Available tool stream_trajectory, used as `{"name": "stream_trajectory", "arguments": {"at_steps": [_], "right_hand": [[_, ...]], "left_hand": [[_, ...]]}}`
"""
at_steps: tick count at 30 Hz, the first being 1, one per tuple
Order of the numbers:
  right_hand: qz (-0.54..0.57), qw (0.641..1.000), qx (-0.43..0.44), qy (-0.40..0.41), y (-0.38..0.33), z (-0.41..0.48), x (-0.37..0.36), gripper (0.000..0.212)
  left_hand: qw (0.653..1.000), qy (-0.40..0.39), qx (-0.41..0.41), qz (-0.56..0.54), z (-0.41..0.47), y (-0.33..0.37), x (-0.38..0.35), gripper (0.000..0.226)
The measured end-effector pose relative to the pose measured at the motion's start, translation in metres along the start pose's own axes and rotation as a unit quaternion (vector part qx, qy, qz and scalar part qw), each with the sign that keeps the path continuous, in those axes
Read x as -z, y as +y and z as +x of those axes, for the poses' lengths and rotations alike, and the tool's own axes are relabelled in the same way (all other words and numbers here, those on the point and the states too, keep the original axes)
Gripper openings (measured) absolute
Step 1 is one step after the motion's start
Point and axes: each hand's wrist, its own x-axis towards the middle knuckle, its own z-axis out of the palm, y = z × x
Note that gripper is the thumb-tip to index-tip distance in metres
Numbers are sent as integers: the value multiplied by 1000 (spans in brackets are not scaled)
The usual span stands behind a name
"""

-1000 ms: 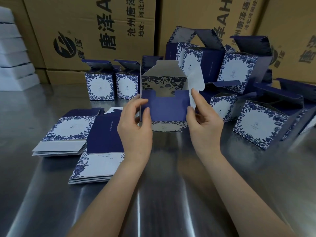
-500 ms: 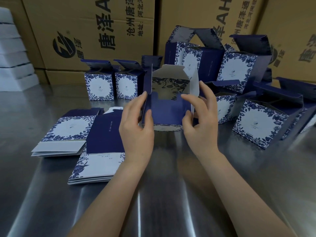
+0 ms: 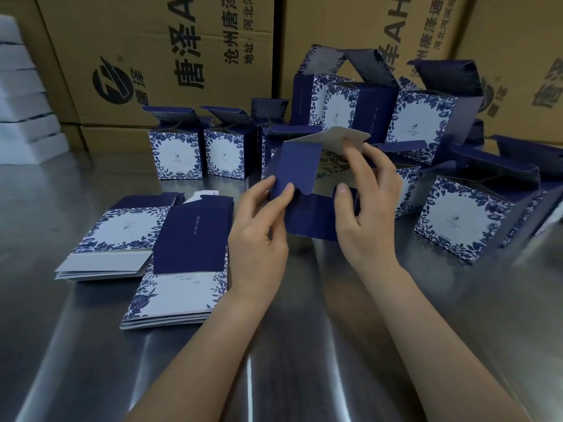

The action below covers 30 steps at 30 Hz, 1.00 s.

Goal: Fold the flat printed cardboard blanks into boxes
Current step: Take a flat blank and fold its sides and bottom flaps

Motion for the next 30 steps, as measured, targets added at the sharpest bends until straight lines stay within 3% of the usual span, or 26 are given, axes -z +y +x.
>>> {"name": "stream_trajectory", "arguments": {"at_steps": [6,13,21,27,30], "right_hand": [[27,999,-19,-9,0,2,4,46],[11,1000,24,-5,6,7,8,58],[-31,996,80,-4,17,6,4,49],[26,994,99,-35,17,4,3,52],[48,993,104,-25,15,3,2,54]], "left_hand": [[999,-23,17,23,2,0,0,36],[996,-38,72,29,3,7,-1,37],[995,-17,100,3,3,15,0,27],[990,19,140,-12,8,16,3,3],[982,42,180,-36,13,18,6,12]]}}
